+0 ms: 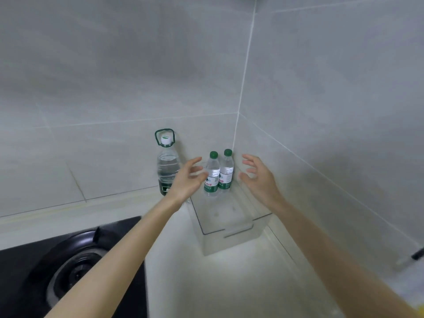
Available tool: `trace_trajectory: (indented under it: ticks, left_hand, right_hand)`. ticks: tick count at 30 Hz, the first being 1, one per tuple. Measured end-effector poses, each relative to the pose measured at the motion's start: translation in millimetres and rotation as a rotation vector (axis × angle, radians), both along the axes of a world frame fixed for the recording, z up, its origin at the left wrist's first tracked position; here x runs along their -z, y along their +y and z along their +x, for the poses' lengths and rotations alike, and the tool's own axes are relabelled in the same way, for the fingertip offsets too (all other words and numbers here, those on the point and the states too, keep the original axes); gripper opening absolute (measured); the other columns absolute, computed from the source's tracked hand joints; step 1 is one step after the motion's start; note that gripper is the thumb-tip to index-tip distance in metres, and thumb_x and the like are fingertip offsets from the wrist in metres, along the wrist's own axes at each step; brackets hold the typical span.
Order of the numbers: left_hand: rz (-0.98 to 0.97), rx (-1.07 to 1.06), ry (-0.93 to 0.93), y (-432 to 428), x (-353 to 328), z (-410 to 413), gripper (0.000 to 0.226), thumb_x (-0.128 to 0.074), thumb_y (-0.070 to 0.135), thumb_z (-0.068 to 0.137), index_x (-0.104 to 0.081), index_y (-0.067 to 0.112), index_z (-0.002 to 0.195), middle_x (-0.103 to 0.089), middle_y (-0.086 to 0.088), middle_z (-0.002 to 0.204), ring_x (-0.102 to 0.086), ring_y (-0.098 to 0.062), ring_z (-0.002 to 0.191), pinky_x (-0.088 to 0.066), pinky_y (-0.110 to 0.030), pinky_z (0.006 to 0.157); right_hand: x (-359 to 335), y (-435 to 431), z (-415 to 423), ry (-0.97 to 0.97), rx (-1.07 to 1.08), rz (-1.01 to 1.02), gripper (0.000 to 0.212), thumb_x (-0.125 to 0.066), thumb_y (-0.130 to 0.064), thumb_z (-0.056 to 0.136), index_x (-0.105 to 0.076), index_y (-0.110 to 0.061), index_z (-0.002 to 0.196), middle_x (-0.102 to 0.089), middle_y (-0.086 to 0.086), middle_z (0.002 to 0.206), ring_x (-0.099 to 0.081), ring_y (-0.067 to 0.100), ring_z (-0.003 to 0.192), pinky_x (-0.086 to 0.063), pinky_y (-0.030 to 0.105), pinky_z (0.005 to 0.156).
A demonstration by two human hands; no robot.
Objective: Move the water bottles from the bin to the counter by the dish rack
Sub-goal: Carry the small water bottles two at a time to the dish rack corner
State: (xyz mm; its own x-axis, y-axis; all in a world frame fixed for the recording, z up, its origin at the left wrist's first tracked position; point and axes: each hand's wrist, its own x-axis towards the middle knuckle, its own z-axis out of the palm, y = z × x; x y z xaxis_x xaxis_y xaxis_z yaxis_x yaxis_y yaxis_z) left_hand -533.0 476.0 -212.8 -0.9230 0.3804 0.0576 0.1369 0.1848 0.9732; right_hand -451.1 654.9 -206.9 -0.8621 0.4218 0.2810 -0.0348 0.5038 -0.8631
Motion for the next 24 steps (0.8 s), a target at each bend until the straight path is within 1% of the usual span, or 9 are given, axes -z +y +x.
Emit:
trace_trajectory:
  ticks: [2,5,7,10,15,17,19,23,24]
  left_hand:
    - [-0.008,0.016,-0.025,17.5,13.9,-31.0,0.055,-0.062,0.018,0.092,-0.04,0.021,0.142,-0.053,-0.01,0.133,-0.055,-0.013,0.104,-0.041,-0.022,0.085]
    - [-0.02,0.027,-0.051,38.9,34.0,-69.1,0.061,-0.065,0.018,0.09,-0.038,0.021,0.144,-0.051,-0.012,0.136,-0.056,-0.018,0.111,-0.043,-0.025,0.087]
    - [-0.022,0.017,-0.071,50.7,46.6,-89.5,0.063,-0.066,0.018,0.089,-0.037,0.021,0.145,-0.05,-0.012,0.138,-0.054,-0.02,0.114,-0.045,-0.029,0.091]
    - [-0.019,-0.003,-0.106,69.5,69.3,-122.0,0.065,-0.068,0.018,0.088,-0.036,0.021,0.145,-0.048,-0.011,0.139,-0.05,-0.018,0.112,-0.043,-0.028,0.095]
    - [-0.03,-0.025,-0.102,95.4,102.2,-163.0,0.069,-0.07,0.022,0.085,-0.035,0.021,0.145,-0.048,-0.006,0.139,-0.049,-0.02,0.122,-0.042,-0.031,0.103]
    - [-0.01,-0.007,-0.071,104.1,109.4,-173.2,0.068,-0.071,0.019,0.085,-0.037,0.018,0.144,-0.047,0.005,0.132,-0.046,-0.012,0.121,-0.04,-0.027,0.104]
    - [0.016,0.019,-0.029,112.3,116.4,-182.9,0.063,-0.071,0.015,0.085,-0.042,0.015,0.141,-0.049,0.01,0.126,-0.046,-0.004,0.119,-0.039,-0.021,0.102]
    - [0.049,0.021,0.049,123.6,128.8,-199.4,0.054,-0.072,0.009,0.083,-0.052,0.01,0.134,-0.059,0.009,0.124,-0.051,0.015,0.107,-0.037,-0.001,0.091]
    - [0.056,0.015,0.062,125.5,129.4,-201.3,0.052,-0.072,0.008,0.083,-0.055,0.011,0.132,-0.061,0.009,0.122,-0.052,0.018,0.104,-0.037,0.0,0.089]
  right_hand:
    - [11.1,13.9,-30.8,-0.01,0.008,0.013,0.045,-0.059,-0.001,0.089,-0.051,-0.017,0.131,-0.053,-0.013,0.117,-0.05,0.006,0.105,-0.036,0.004,0.08]
    - [29.3,31.1,-72.9,-0.039,0.014,0.028,0.047,-0.058,0.0,0.089,-0.05,-0.017,0.132,-0.053,-0.012,0.121,-0.05,0.007,0.108,-0.037,0.016,0.092]
    - [42.9,41.0,-97.4,-0.049,0.019,0.039,0.049,-0.059,0.0,0.089,-0.05,-0.019,0.133,-0.053,-0.012,0.126,-0.052,0.01,0.116,-0.039,0.021,0.098]
    - [66.0,56.7,-136.2,-0.07,0.022,0.085,0.052,-0.059,0.0,0.088,-0.048,-0.017,0.136,-0.053,-0.006,0.137,-0.05,0.016,0.125,-0.039,0.034,0.108]
    - [105.2,80.6,-188.6,-0.003,0.082,0.118,0.051,-0.062,-0.003,0.085,-0.052,-0.017,0.133,-0.056,0.0,0.137,-0.052,0.019,0.127,-0.041,0.043,0.108]
    - [118.1,86.8,-203.3,0.016,0.099,0.114,0.049,-0.062,-0.005,0.086,-0.053,-0.017,0.132,-0.057,0.0,0.135,-0.054,0.018,0.125,-0.043,0.043,0.107]
    - [127.6,90.3,-215.7,0.041,0.102,0.093,0.046,-0.063,-0.004,0.086,-0.055,-0.017,0.13,-0.06,-0.001,0.133,-0.057,0.017,0.122,-0.045,0.042,0.105]
    - [136.8,92.8,-232.8,0.109,0.128,0.077,0.042,-0.068,-0.004,0.083,-0.062,-0.018,0.122,-0.064,-0.003,0.127,-0.06,0.013,0.117,-0.047,0.037,0.103]
    - [137.6,93.6,-234.6,0.116,0.128,0.075,0.041,-0.069,-0.005,0.082,-0.063,-0.018,0.121,-0.065,-0.003,0.125,-0.061,0.011,0.115,-0.047,0.035,0.102]
